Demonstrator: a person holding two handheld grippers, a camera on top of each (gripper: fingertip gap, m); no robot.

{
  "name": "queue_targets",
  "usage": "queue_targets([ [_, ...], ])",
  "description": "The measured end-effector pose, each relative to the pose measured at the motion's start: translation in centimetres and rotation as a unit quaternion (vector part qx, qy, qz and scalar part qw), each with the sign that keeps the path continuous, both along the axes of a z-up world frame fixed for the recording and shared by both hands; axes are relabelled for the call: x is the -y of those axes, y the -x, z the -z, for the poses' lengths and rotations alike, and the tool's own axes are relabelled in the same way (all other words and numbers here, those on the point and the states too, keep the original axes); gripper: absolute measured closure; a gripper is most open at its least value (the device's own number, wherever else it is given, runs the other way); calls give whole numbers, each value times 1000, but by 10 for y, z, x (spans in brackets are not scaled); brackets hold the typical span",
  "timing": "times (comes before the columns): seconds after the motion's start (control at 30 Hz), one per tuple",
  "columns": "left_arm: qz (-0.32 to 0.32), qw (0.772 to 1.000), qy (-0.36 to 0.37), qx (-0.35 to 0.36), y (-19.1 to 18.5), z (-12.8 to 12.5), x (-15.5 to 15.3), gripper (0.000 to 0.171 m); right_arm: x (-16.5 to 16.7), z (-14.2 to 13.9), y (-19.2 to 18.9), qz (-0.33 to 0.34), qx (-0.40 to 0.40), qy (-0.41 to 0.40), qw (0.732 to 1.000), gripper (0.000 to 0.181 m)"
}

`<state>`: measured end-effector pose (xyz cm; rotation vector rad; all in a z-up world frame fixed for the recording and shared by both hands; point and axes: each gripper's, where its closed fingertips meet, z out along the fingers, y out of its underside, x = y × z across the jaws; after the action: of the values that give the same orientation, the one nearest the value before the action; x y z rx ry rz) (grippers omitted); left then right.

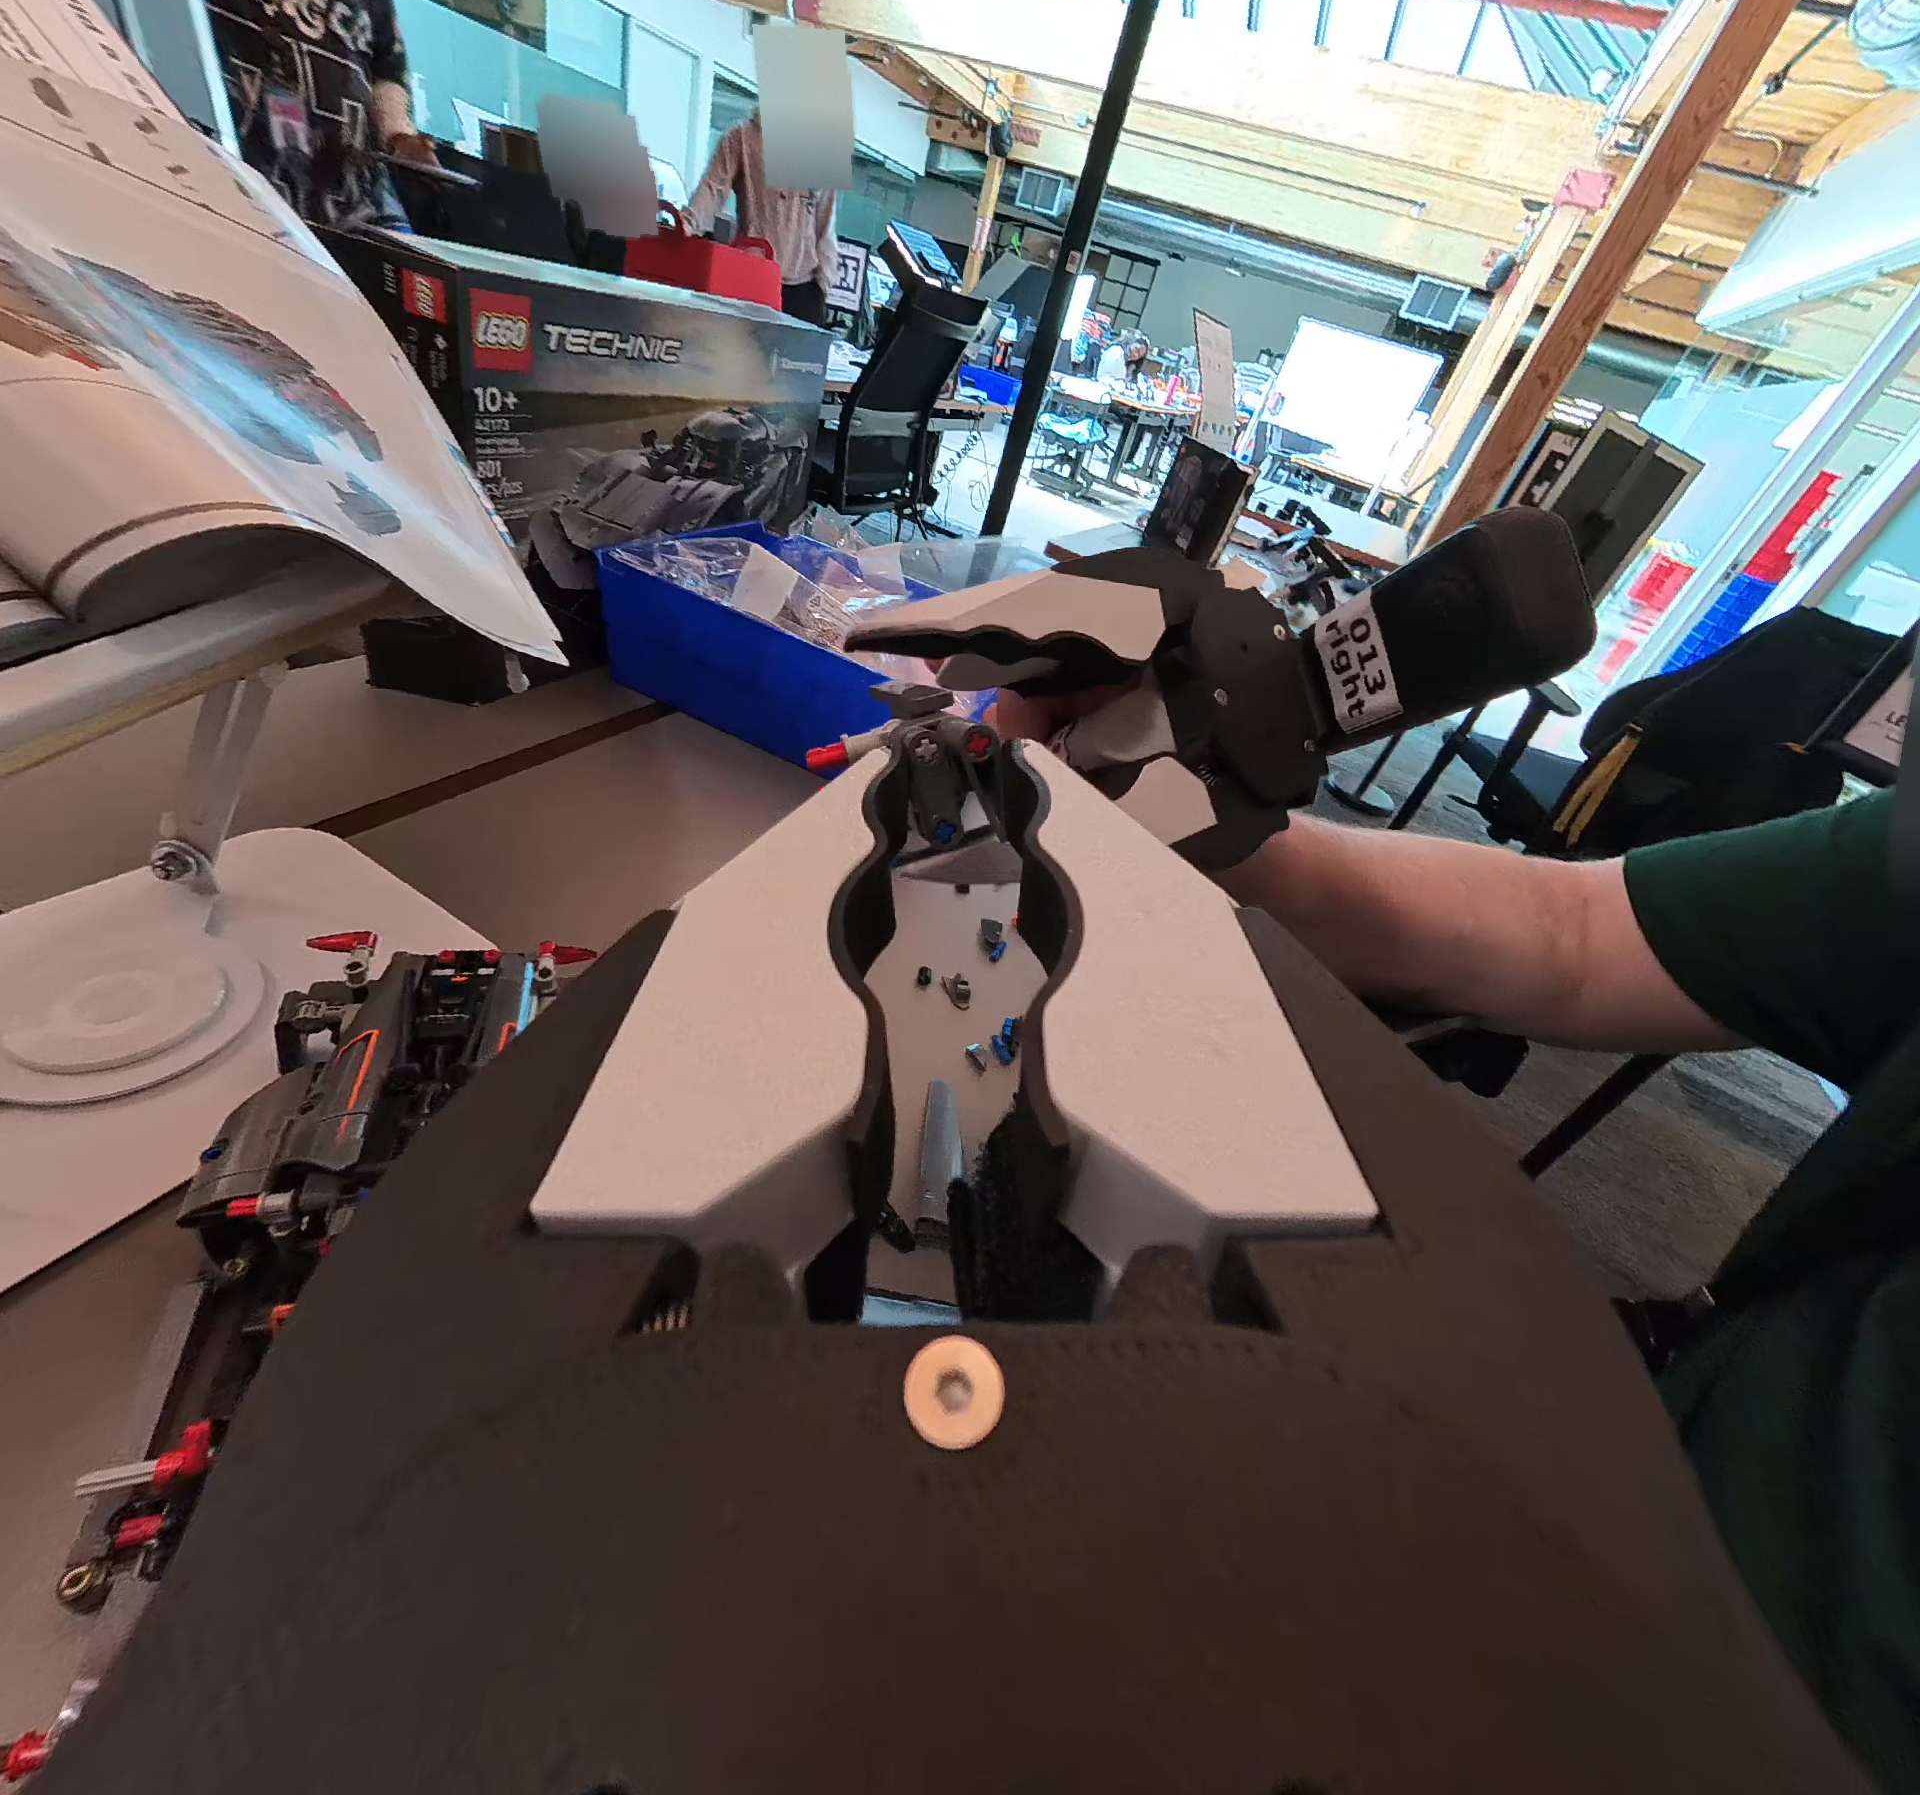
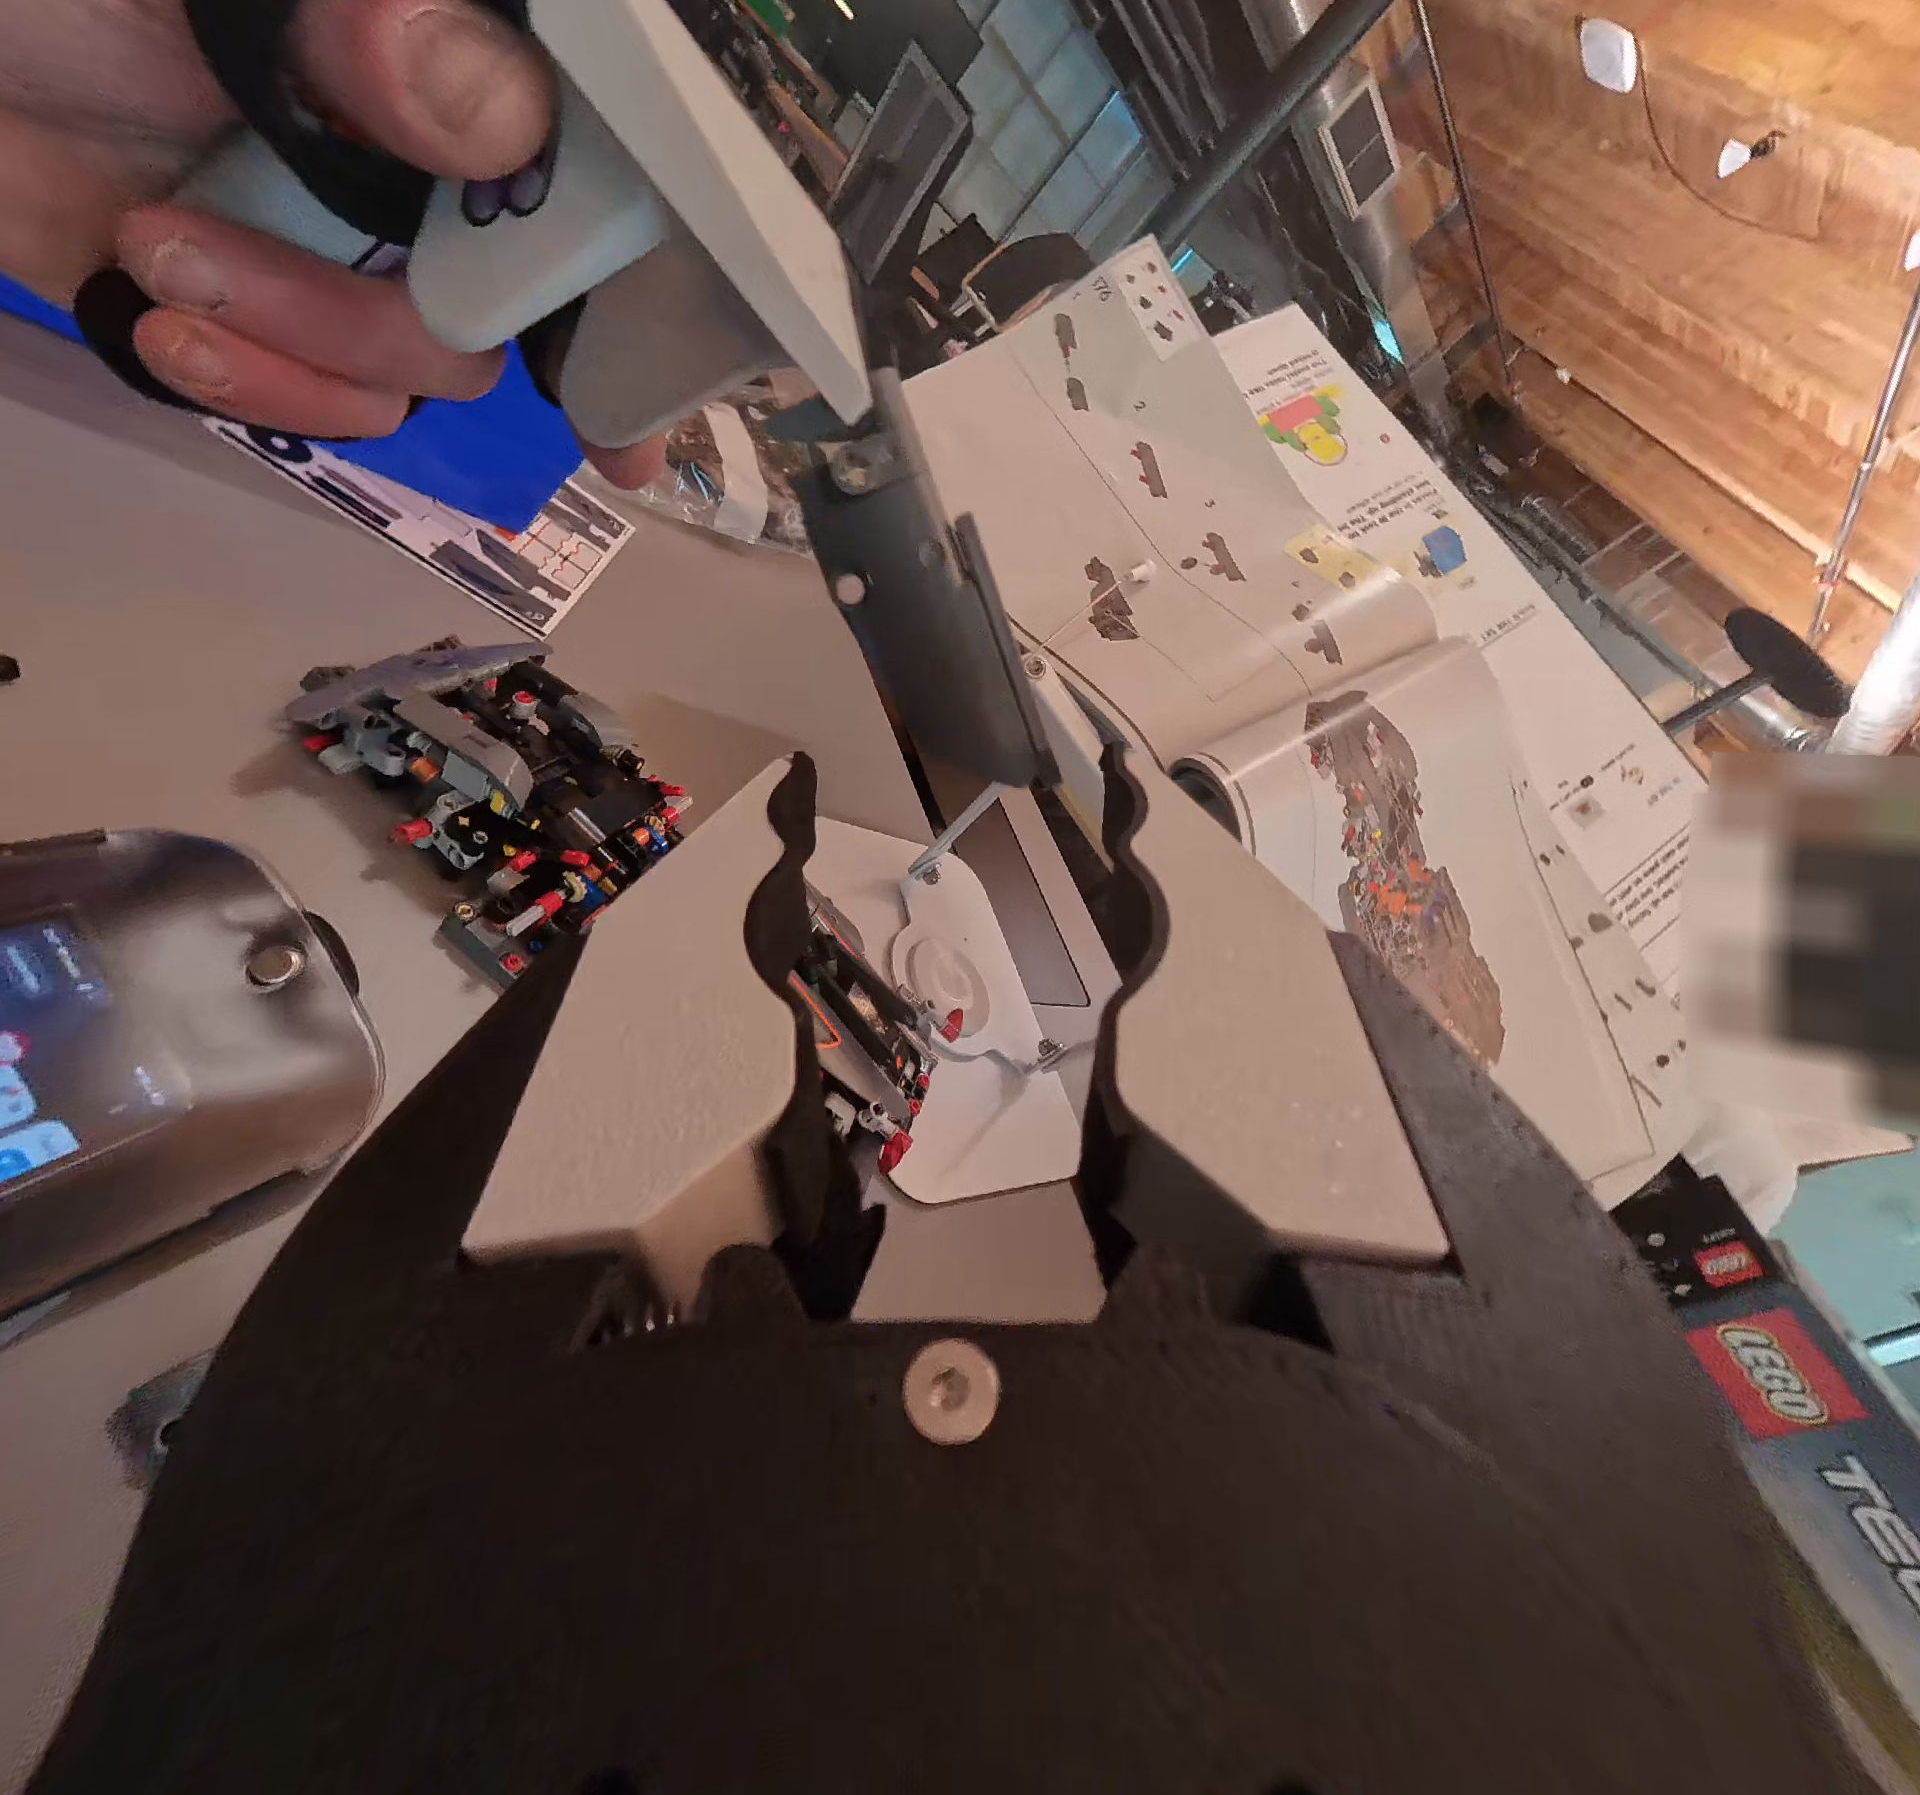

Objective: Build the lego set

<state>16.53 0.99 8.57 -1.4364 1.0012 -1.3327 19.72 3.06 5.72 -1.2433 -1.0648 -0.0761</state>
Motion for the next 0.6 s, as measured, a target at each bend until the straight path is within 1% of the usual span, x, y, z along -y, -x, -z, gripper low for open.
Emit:
queue_targets([
  [0.07,9,1000,-2,-7,-4,3,3,156,2,4,5,-2,16,-5,1000,129],
  [0.17,22,1000,-1,-17,-9,6,8,156,2,7,6,2,31,-11,999,137],
  [0.23,29,999,0,-22,-12,9,10,155,2,8,5,5,36,-12,999,154],
  [0.43,33,999,8,-19,-12,9,10,156,2,10,6,5,48,-9,999,156],
  [0.6,28,999,2,-24,-11,10,10,155,1,11,6,15,60,-21,998,157],
])
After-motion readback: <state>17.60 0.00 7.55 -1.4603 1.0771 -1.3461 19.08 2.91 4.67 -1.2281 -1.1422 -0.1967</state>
